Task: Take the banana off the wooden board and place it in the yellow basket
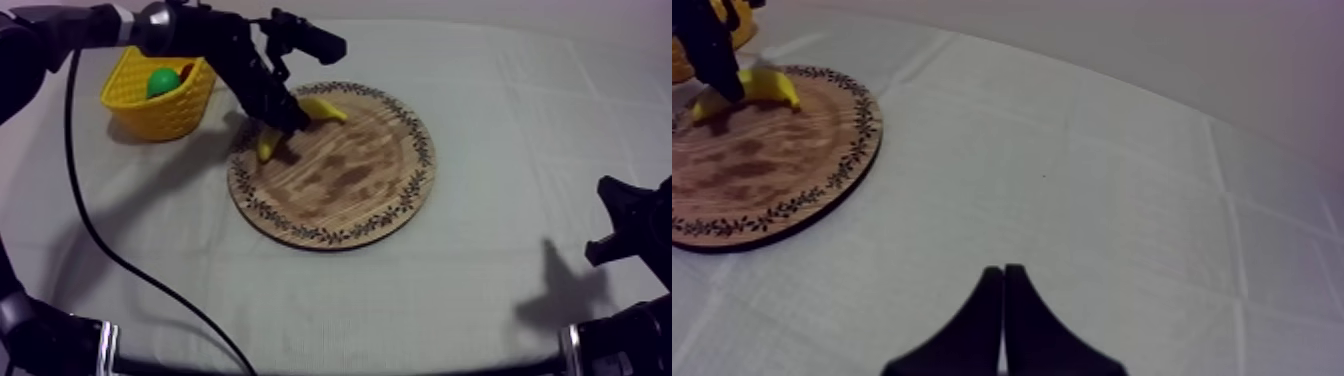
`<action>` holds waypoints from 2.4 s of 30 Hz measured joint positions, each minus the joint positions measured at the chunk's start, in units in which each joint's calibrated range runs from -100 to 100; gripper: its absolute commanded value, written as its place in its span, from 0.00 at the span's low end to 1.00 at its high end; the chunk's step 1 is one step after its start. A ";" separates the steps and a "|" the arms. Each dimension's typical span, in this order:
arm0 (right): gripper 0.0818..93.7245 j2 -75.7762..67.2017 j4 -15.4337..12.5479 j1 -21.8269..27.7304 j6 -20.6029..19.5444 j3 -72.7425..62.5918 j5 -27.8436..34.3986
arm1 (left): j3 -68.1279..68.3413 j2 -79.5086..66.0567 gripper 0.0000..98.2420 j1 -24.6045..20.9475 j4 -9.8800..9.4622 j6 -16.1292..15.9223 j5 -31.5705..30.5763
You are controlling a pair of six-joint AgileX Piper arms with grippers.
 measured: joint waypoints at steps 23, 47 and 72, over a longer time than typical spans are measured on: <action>0.00 0.00 0.00 0.00 0.00 0.00 -0.02 | 9.52 -21.29 0.17 5.65 -0.25 5.88 -3.31; 0.00 0.00 0.00 0.00 0.00 0.00 -0.02 | 18.06 -38.92 0.11 -6.97 0.10 10.64 -3.04; 0.00 0.00 0.00 0.00 0.04 0.00 0.02 | 4.92 -16.45 0.11 -19.64 0.49 5.88 1.80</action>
